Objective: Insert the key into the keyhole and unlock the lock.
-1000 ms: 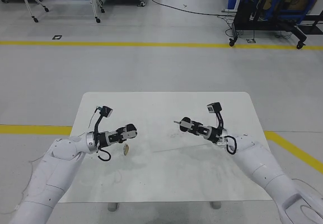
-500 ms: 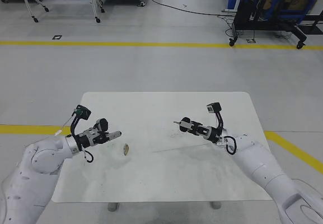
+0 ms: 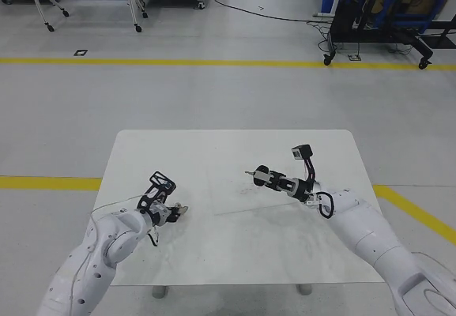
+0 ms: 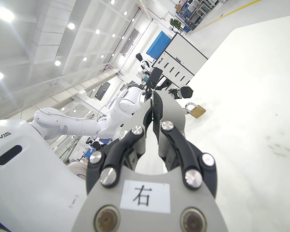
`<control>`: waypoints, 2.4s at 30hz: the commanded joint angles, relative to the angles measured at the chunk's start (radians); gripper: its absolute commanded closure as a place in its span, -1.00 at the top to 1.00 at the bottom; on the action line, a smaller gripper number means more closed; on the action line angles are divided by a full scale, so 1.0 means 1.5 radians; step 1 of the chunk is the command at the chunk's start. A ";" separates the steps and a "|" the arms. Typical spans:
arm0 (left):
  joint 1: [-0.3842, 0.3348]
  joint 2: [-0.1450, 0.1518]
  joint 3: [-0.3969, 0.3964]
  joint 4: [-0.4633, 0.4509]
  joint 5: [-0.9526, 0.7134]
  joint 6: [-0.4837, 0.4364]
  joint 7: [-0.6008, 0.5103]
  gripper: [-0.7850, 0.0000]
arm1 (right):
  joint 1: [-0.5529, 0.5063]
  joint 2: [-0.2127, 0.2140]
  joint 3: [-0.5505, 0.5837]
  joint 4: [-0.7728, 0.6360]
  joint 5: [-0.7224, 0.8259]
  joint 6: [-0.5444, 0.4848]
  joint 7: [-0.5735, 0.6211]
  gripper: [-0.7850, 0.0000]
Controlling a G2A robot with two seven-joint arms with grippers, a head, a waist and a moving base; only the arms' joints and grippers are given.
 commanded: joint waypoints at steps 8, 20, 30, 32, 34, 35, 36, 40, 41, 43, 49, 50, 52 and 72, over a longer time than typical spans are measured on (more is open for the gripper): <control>0.008 -0.001 0.003 -0.011 0.031 0.020 -0.017 -0.40 | 0.000 0.000 0.000 0.000 0.000 0.000 0.000 -1.00; 0.016 -0.001 0.001 -0.025 0.044 0.001 -0.034 -1.00 | 0.000 0.000 0.000 0.000 0.000 0.000 0.000 -1.00; -0.002 -0.007 0.016 -0.006 0.059 0.019 -0.046 -1.00 | 0.000 0.000 0.000 0.000 0.000 0.000 0.000 -1.00; -0.002 -0.008 0.017 -0.005 0.062 0.023 -0.045 -1.00 | 0.000 0.000 0.000 0.000 0.000 0.000 0.000 -1.00; -0.003 -0.008 0.018 -0.002 0.065 0.026 -0.048 -1.00 | 0.000 0.000 0.000 0.000 0.000 0.000 0.000 -1.00; -0.004 -0.009 0.019 -0.001 0.067 0.029 -0.048 -1.00 | 0.000 0.000 0.000 0.000 0.000 0.000 0.000 -1.00; -0.005 -0.009 0.018 -0.001 0.066 0.033 -0.041 -1.00 | 0.000 0.000 0.000 0.000 0.000 0.000 0.000 -1.00; -0.002 -0.011 0.015 -0.001 0.050 0.023 -0.009 -1.00 | 0.000 0.000 0.000 0.000 0.000 0.000 0.000 -1.00; -0.001 -0.011 0.012 -0.003 0.040 0.016 0.005 -1.00 | 0.000 0.000 0.000 0.000 0.000 0.000 0.000 -1.00; 0.002 -0.013 -0.001 -0.002 0.006 0.019 0.049 -1.00 | 0.000 0.000 0.000 0.000 0.000 0.000 0.000 -1.00; 0.003 -0.013 -0.003 -0.002 0.003 0.023 0.056 -1.00 | 0.000 0.000 0.000 0.000 0.000 0.000 0.000 -1.00; 0.003 -0.013 -0.003 -0.002 0.003 0.023 0.056 -1.00 | 0.000 0.000 0.000 0.000 0.000 0.000 0.000 -1.00; 0.003 -0.014 -0.006 -0.001 -0.006 0.029 0.061 -1.00 | 0.000 0.000 0.000 0.000 0.000 0.000 0.000 -1.00; -0.297 -0.064 0.058 0.393 -0.692 -0.230 -0.188 -1.00 | -0.019 -0.027 -0.006 -0.046 0.084 0.028 0.019 -1.00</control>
